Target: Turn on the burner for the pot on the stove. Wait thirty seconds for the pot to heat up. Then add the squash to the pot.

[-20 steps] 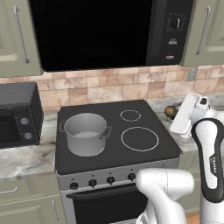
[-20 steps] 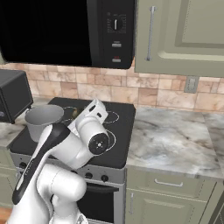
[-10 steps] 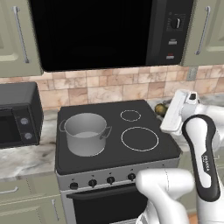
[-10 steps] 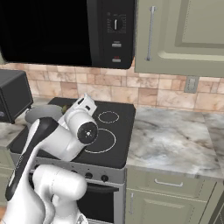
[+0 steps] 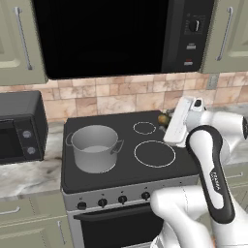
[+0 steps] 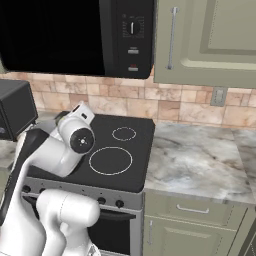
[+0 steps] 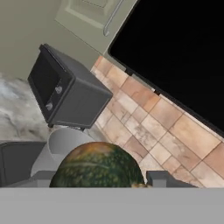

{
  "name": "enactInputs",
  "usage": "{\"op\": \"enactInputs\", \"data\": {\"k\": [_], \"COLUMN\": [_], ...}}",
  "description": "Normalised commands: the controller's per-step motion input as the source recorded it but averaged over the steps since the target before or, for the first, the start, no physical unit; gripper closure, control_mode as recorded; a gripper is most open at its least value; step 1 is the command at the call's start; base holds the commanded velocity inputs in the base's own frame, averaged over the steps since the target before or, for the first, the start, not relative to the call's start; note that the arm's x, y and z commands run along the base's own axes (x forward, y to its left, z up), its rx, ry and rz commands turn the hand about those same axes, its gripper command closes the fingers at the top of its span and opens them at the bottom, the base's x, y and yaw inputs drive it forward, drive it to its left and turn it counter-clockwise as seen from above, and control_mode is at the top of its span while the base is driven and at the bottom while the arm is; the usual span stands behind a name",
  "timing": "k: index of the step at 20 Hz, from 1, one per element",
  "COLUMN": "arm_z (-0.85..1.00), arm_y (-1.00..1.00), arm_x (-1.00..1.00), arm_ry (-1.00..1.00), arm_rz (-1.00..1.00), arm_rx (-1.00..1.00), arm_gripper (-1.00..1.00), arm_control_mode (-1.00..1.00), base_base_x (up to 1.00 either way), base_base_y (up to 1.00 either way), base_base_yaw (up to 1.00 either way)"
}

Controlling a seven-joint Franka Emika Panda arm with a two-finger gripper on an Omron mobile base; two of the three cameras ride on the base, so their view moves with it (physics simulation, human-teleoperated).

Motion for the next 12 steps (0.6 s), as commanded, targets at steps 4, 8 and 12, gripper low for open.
{"op": "enactInputs", "data": {"k": [4,8,12], "arm_z": [-0.13,-0.02,-0.04], "arm_y": [0.38,0.25,0.29], "arm_x": [0.00,0.00,0.00], "arm_ry": [0.06,0.02,0.01], "arm_rz": [-0.02,-0.06,-0.07], "arm_rx": [0.06,0.01,0.00], "arm_gripper": [1.00,1.00,1.00], "arm_control_mode": [-1.00,-1.00,-1.00], "base_base_x": [0.00,0.00,0.00], "base_base_y": [0.00,0.00,0.00], "base_base_yaw": [0.00,0.00,0.00]}}
